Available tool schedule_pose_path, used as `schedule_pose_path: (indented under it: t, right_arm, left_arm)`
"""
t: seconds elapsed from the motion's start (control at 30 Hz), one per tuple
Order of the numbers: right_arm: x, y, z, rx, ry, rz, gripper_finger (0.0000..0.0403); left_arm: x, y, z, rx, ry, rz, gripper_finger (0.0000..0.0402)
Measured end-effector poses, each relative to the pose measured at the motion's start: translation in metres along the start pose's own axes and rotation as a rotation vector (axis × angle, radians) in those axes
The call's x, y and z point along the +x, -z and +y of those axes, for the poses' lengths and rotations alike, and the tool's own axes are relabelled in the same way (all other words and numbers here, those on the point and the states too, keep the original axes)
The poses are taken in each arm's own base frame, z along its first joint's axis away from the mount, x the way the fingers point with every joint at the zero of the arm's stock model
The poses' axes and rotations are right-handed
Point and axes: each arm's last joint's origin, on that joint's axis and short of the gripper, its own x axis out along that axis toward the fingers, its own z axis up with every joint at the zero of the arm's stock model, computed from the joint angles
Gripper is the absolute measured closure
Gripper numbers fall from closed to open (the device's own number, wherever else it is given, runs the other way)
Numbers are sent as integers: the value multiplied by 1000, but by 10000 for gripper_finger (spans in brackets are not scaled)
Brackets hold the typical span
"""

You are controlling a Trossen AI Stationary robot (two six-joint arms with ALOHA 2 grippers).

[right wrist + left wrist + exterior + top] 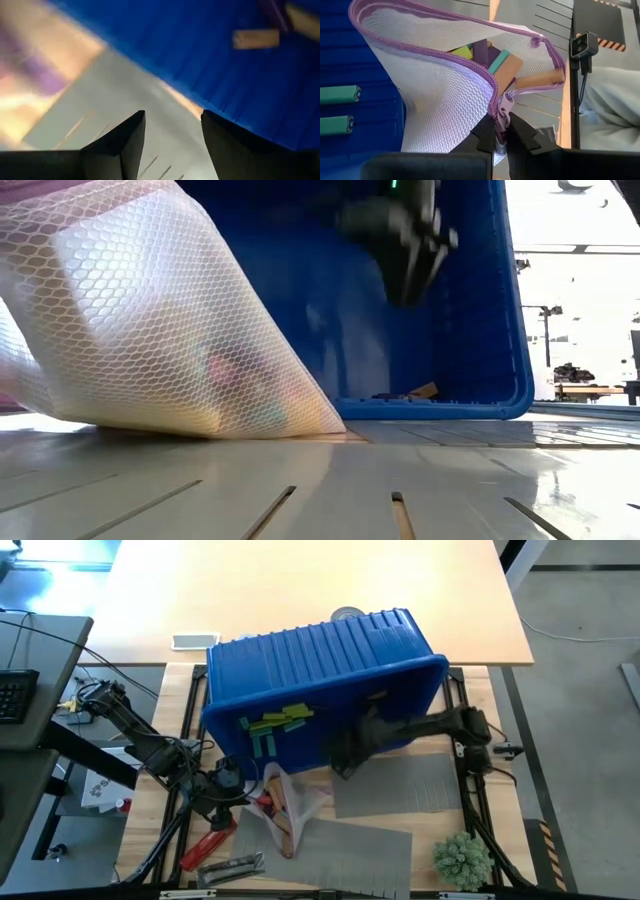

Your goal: Sort blocks

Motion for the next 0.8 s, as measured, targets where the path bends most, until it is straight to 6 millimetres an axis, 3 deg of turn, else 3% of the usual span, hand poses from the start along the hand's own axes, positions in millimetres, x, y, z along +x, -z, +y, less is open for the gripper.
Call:
schedule_pose_path:
  t: [0.2, 0.37, 0.53, 0.8]
  right_arm:
    - [76, -28, -40, 334, 24, 78, 222]
    - [120, -41, -64, 545, 19, 33, 222]
    - [141, -43, -79, 743, 69, -34, 222]
    - [148, -42, -90, 971, 175, -125, 222]
  left_arm:
    - [0, -1, 0, -38, -1, -9, 400]
    - [0, -1, 0, -37, -14, -19, 400]
    - [0, -1, 0, -9, -16, -22, 400]
    - [1, -1, 0, 60, -20, -22, 400]
